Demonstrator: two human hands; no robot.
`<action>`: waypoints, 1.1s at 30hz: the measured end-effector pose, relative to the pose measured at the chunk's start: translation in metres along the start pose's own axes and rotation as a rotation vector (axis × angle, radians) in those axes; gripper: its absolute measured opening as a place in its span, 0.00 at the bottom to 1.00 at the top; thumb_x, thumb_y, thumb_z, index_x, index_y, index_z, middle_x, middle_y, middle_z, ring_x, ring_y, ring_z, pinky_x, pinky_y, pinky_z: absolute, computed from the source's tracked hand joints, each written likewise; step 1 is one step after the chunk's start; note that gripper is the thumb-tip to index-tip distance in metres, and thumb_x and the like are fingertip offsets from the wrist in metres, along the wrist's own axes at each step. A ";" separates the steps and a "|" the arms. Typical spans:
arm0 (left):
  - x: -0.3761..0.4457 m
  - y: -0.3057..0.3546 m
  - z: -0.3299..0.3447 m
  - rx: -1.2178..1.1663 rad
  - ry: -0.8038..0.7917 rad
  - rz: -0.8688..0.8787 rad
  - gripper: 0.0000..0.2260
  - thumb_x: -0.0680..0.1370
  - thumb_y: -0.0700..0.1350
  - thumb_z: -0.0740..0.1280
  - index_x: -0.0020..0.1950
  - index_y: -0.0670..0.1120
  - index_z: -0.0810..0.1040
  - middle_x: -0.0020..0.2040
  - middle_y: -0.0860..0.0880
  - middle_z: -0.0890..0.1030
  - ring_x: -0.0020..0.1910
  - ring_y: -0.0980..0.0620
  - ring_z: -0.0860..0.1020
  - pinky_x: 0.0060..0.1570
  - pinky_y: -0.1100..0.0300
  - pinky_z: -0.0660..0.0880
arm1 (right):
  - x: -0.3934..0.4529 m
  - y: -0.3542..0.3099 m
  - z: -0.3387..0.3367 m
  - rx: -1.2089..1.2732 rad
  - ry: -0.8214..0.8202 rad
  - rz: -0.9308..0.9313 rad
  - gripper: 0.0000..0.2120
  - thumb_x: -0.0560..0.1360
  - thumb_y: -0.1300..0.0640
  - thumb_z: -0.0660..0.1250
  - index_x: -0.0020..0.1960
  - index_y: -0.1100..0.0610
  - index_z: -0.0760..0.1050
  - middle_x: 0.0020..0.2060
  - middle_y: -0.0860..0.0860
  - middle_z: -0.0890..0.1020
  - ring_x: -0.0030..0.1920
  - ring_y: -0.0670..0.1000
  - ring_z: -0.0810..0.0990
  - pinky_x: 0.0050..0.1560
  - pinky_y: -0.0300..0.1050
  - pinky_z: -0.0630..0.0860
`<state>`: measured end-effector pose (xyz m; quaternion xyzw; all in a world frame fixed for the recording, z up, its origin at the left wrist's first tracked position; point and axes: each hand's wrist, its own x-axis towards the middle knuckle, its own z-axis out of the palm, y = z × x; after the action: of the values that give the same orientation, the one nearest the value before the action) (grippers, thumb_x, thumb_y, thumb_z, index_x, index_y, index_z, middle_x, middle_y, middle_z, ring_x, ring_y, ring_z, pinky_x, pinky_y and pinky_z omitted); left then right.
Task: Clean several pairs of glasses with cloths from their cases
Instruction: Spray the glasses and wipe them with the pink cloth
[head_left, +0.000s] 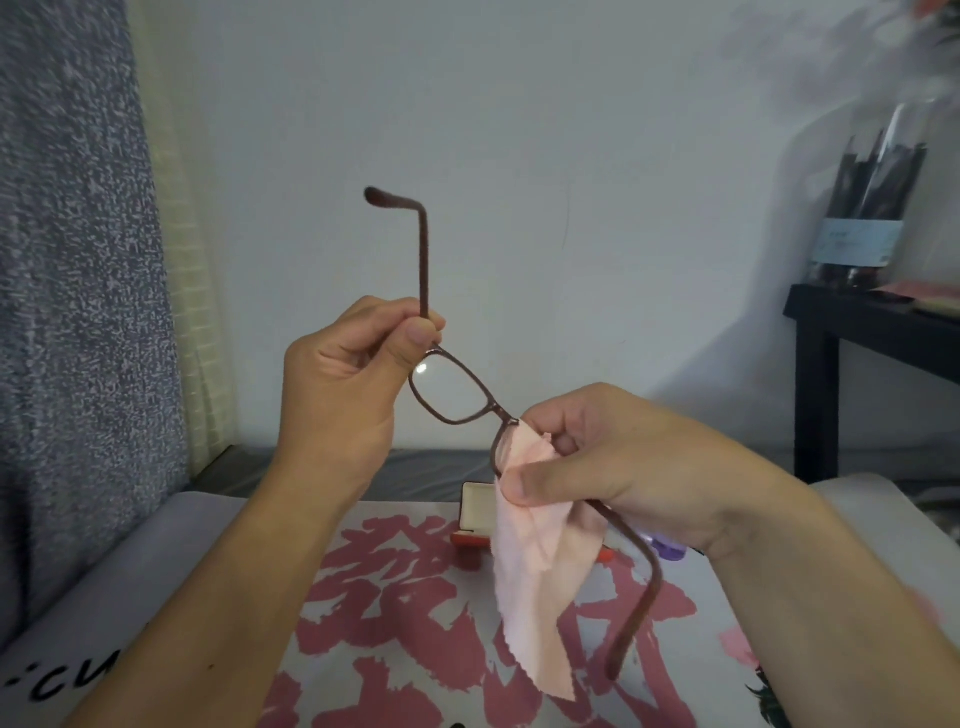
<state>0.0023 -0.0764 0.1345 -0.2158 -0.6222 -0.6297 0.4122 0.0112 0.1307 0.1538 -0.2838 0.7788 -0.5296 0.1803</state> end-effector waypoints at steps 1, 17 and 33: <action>0.001 -0.002 -0.001 -0.013 -0.008 0.003 0.03 0.74 0.50 0.74 0.45 0.57 0.87 0.41 0.57 0.84 0.45 0.57 0.82 0.53 0.64 0.78 | 0.001 0.000 0.003 0.004 0.002 -0.007 0.05 0.76 0.64 0.73 0.42 0.57 0.83 0.38 0.56 0.86 0.39 0.52 0.84 0.40 0.43 0.79; 0.005 -0.001 -0.007 -0.072 -0.020 0.047 0.07 0.74 0.48 0.72 0.48 0.57 0.88 0.43 0.57 0.84 0.47 0.55 0.82 0.53 0.61 0.78 | 0.003 0.003 0.002 0.126 -0.072 -0.109 0.08 0.82 0.64 0.64 0.46 0.63 0.81 0.41 0.57 0.84 0.40 0.50 0.82 0.40 0.38 0.77; -0.001 -0.003 0.000 -0.084 -0.054 -0.002 0.05 0.72 0.46 0.73 0.45 0.53 0.88 0.42 0.56 0.85 0.45 0.55 0.83 0.50 0.63 0.78 | 0.007 0.012 0.002 -0.150 -0.176 -0.002 0.11 0.68 0.65 0.66 0.50 0.59 0.79 0.44 0.59 0.83 0.46 0.51 0.81 0.48 0.48 0.77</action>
<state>0.0000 -0.0767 0.1319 -0.2491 -0.6064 -0.6495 0.3852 0.0040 0.1285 0.1422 -0.3425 0.7971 -0.4431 0.2259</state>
